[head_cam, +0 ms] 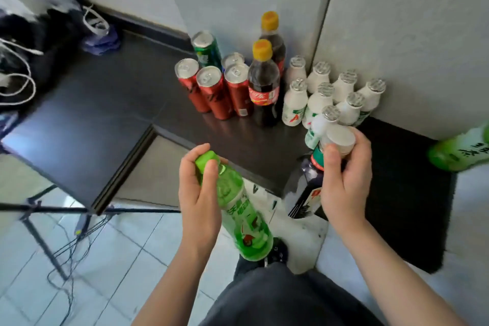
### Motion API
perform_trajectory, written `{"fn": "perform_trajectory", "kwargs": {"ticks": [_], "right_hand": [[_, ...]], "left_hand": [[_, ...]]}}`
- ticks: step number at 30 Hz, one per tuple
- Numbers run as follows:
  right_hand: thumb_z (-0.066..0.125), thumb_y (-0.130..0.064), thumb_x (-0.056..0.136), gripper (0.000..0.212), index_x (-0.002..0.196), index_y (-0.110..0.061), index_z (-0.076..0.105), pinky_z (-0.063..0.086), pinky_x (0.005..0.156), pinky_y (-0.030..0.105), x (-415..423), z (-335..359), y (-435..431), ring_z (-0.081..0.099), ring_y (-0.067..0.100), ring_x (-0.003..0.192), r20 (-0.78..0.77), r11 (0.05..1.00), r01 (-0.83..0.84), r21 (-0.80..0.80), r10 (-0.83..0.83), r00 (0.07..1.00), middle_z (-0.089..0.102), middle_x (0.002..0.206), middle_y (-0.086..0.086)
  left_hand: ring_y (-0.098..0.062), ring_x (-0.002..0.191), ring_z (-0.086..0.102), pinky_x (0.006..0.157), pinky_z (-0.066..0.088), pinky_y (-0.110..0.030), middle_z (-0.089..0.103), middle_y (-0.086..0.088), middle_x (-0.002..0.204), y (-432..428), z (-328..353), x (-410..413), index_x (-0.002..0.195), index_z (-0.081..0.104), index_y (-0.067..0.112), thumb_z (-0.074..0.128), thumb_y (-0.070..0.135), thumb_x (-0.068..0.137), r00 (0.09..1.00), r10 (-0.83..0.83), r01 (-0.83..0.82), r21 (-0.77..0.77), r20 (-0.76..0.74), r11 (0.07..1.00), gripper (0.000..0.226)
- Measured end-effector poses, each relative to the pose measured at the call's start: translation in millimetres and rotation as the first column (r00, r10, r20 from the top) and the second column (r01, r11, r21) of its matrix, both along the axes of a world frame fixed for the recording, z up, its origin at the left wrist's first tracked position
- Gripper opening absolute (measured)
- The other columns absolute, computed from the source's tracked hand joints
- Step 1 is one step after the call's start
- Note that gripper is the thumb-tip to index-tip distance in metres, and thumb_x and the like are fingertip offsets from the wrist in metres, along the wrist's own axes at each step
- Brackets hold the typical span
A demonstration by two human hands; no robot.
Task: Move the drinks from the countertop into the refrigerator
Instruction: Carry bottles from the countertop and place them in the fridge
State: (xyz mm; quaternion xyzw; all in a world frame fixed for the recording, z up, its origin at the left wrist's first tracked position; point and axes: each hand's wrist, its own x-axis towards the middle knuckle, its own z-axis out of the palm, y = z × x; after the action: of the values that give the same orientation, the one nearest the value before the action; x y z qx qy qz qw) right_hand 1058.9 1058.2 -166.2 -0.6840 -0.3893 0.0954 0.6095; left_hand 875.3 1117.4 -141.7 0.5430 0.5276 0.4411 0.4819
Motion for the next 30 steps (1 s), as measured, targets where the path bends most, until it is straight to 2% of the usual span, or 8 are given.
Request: {"fn": "perform_trajectory", "kwargs": {"ticks": [5, 8, 10, 13, 17, 21, 26, 30], "right_hand": [[0.045, -0.035, 0.093, 0.026, 0.115, -0.022, 0.044, 0.037, 0.082, 0.003, -61, -17, 2, 0.050, -0.014, 0.096, -0.086, 0.954, -0.289, -0.082, 0.283, 0.955, 0.051, 0.106, -0.019], [0.049, -0.034, 0.093, 0.022, 0.113, -0.027, 0.045, 0.040, 0.078, 0.005, -94, -27, -6, 0.054, -0.008, 0.093, -0.139, 0.873, -0.462, -0.157, 0.444, 0.885, 0.054, 0.103, -0.017], [0.050, -0.035, 0.092, 0.024, 0.113, -0.026, 0.047, 0.043, 0.078, 0.008, -113, -32, -10, 0.056, -0.002, 0.092, -0.170, 0.801, -0.567, -0.192, 0.542, 0.823, 0.056, 0.102, -0.015], [0.049, -0.045, 0.089, 0.026, 0.111, -0.031, 0.047, 0.043, 0.078, 0.008, -142, -36, -11, 0.057, -0.003, 0.093, -0.187, 0.725, -0.651, -0.225, 0.624, 0.759, 0.057, 0.101, -0.016], [0.050, -0.053, 0.088, 0.030, 0.112, -0.036, 0.046, 0.045, 0.078, 0.011, -189, -37, -24, 0.058, 0.000, 0.093, -0.239, 0.659, -0.707, -0.255, 0.666, 0.707, 0.058, 0.103, -0.013], [0.050, -0.052, 0.090, 0.035, 0.114, -0.027, 0.049, 0.047, 0.080, 0.017, -252, -31, -43, 0.058, 0.003, 0.093, -0.223, 0.565, -0.782, -0.264, 0.753, 0.619, 0.058, 0.102, -0.014], [0.052, -0.040, 0.090, 0.019, 0.108, -0.037, 0.048, 0.043, 0.076, 0.009, -359, -22, -95, 0.057, -0.004, 0.091, -0.231, 0.368, -0.890, -0.268, 0.873, 0.430, 0.060, 0.098, -0.018], [0.053, -0.045, 0.088, 0.021, 0.107, -0.036, 0.051, 0.042, 0.073, 0.005, -453, -18, -149, 0.058, -0.005, 0.089, -0.233, 0.199, -0.945, -0.261, 0.936, 0.262, 0.061, 0.097, -0.021]], "left_hand": [[-0.027, 0.091, 0.062, 0.079, 0.053, -0.046, 0.065, -0.008, 0.095, -41, -17, -60, 0.101, 0.058, 0.043, 0.049, 0.036, 0.086, 0.984, 0.174, -0.178, -0.092, -0.044, 0.980, 0.018], [-0.022, 0.089, 0.063, 0.077, 0.052, -0.039, 0.065, -0.003, 0.091, -70, -29, -89, 0.099, 0.059, 0.044, 0.048, 0.033, 0.086, 0.958, 0.282, -0.287, -0.143, -0.055, 0.947, 0.020], [-0.023, 0.090, 0.063, 0.077, 0.054, -0.041, 0.065, -0.006, 0.093, -87, -37, -104, 0.099, 0.058, 0.044, 0.049, 0.037, 0.085, 0.935, 0.352, -0.354, -0.171, -0.045, 0.919, 0.019], [-0.025, 0.090, 0.062, 0.078, 0.053, -0.044, 0.063, -0.009, 0.095, -104, -46, -124, 0.098, 0.058, 0.046, 0.048, 0.034, 0.086, 0.903, 0.427, -0.424, -0.212, -0.034, 0.880, 0.019], [-0.018, 0.088, 0.062, 0.076, 0.053, -0.034, 0.065, 0.000, 0.092, -133, -49, -159, 0.100, 0.057, 0.044, 0.047, 0.034, 0.088, 0.867, 0.499, -0.490, -0.198, -0.007, 0.849, 0.019], [-0.010, 0.085, 0.063, 0.072, 0.052, -0.021, 0.067, 0.004, 0.090, -171, -43, -217, 0.101, 0.057, 0.042, 0.045, 0.031, 0.091, 0.784, 0.620, -0.610, -0.153, 0.020, 0.777, 0.020], [-0.014, 0.090, 0.064, 0.079, 0.052, -0.036, 0.067, 0.007, 0.092, -253, -35, -319, 0.104, 0.057, 0.040, 0.049, 0.036, 0.089, 0.671, 0.741, -0.739, -0.102, -0.020, 0.666, 0.018], [-0.011, 0.091, 0.063, 0.080, 0.051, -0.038, 0.067, 0.009, 0.094, -346, -29, -406, 0.104, 0.057, 0.043, 0.047, 0.041, 0.087, 0.495, 0.867, -0.869, -0.038, -0.055, 0.493, 0.019]]}}
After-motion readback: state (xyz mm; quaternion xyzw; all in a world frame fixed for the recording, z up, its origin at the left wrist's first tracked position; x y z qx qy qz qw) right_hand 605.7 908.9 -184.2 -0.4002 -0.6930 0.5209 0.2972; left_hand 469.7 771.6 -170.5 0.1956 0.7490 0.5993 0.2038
